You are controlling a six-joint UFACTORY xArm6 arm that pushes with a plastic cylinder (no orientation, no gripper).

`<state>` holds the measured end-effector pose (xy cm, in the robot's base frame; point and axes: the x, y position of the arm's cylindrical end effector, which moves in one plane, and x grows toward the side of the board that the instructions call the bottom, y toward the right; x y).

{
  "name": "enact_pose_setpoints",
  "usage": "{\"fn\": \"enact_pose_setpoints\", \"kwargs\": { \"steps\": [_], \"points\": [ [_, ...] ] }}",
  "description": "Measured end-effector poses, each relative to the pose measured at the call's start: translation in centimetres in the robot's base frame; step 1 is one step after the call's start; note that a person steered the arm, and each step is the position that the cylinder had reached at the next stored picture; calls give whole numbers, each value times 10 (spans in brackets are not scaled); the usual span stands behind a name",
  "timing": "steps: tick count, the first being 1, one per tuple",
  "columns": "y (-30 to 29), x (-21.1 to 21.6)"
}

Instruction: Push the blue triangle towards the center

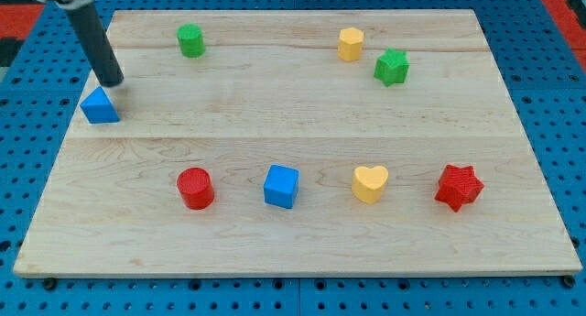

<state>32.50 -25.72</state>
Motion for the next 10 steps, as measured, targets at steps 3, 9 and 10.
{"fn": "enact_pose_setpoints", "kwargs": {
  "steps": [3,9,10],
  "points": [
    [-29,72],
    [91,74],
    [134,81]
  ]
}}
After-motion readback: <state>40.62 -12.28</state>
